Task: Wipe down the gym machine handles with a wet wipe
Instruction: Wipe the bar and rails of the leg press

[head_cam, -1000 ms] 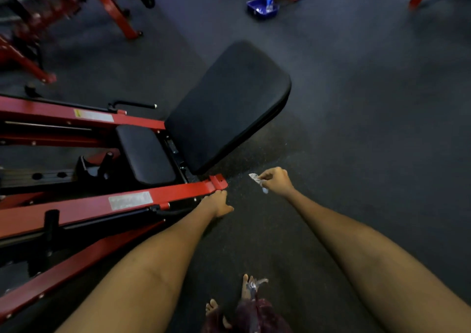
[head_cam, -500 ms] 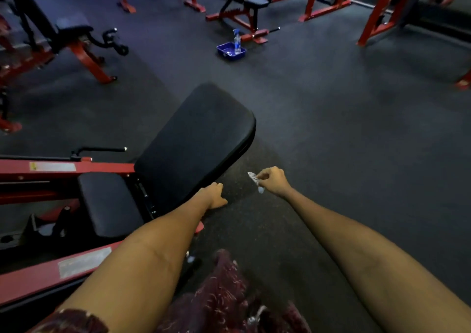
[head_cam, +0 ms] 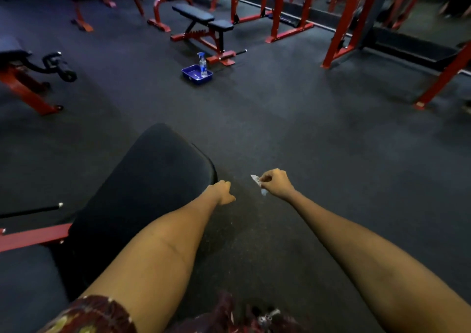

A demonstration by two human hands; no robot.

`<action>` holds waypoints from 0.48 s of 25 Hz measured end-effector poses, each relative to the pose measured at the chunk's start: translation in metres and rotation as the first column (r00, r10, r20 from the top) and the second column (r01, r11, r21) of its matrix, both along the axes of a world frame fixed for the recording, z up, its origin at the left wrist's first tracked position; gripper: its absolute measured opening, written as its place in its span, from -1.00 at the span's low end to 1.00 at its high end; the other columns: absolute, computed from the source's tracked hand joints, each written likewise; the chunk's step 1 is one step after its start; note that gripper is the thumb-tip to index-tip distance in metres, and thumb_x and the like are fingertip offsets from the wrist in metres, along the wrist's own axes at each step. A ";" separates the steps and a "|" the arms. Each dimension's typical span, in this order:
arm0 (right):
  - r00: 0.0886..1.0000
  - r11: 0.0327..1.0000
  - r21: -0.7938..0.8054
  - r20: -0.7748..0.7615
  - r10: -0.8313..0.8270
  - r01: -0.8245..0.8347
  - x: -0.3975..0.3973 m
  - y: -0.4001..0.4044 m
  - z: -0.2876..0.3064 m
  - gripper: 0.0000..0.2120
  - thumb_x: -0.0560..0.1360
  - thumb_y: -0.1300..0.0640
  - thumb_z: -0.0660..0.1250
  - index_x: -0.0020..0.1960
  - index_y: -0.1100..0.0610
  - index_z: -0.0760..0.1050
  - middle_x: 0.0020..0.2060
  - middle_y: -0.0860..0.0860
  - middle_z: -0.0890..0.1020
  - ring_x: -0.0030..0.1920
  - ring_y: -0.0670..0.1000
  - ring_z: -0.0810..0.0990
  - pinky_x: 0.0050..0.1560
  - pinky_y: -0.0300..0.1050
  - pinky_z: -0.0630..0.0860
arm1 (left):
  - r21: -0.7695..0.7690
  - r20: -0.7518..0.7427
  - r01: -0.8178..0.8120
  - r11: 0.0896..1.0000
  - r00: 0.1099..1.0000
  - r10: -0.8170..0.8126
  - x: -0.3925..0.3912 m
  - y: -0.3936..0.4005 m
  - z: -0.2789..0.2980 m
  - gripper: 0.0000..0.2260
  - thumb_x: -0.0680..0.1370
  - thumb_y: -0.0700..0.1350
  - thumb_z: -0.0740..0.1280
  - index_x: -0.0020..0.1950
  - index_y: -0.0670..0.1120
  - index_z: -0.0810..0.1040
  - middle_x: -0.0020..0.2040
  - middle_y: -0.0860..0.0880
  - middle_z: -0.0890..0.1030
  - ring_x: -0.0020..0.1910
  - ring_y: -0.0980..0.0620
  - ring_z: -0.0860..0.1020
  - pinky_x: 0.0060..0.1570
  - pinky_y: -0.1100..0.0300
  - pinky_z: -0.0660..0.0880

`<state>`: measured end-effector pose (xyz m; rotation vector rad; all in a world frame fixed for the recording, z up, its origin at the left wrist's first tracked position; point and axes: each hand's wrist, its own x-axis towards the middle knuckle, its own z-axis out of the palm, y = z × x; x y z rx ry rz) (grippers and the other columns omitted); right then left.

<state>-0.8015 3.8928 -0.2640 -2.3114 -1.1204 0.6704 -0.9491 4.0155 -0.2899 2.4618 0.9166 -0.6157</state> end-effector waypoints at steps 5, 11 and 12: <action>1.000 1.000 0.005 0.012 -0.012 0.012 0.106 0.062 -0.006 -0.87 0.46 0.31 0.31 -0.11 0.31 0.64 -0.17 0.20 0.68 -0.21 -0.02 0.60 -0.23 -0.24 0.47 | 0.022 -0.031 0.051 0.998 0.998 -0.051 0.105 0.063 -0.013 -0.49 0.59 0.04 0.21 0.46 -0.17 0.23 0.42 -0.16 0.30 0.35 -0.16 0.36 0.32 0.01 0.32; 0.995 0.993 0.076 -0.019 0.095 -0.094 0.239 0.188 0.001 -0.85 0.46 0.33 0.31 -0.17 0.38 0.63 -0.25 0.26 0.66 -0.45 -0.28 0.47 -0.39 -0.61 0.30 | 0.024 -0.037 -0.060 0.998 0.997 0.061 0.219 0.167 -0.016 -0.49 0.60 0.04 0.20 0.47 -0.18 0.22 0.43 -0.16 0.27 0.36 -0.15 0.34 0.32 0.02 0.31; 0.992 0.990 0.071 -0.026 0.124 -0.122 0.255 0.209 0.003 -0.85 0.45 0.35 0.30 -0.17 0.38 0.63 -0.25 0.26 0.66 -0.47 -0.29 0.48 -0.38 -0.61 0.31 | 0.014 -0.041 -0.094 0.995 0.995 0.095 0.231 0.182 -0.010 -0.50 0.60 0.04 0.21 0.46 -0.18 0.22 0.43 -0.16 0.28 0.36 -0.15 0.34 0.32 0.02 0.32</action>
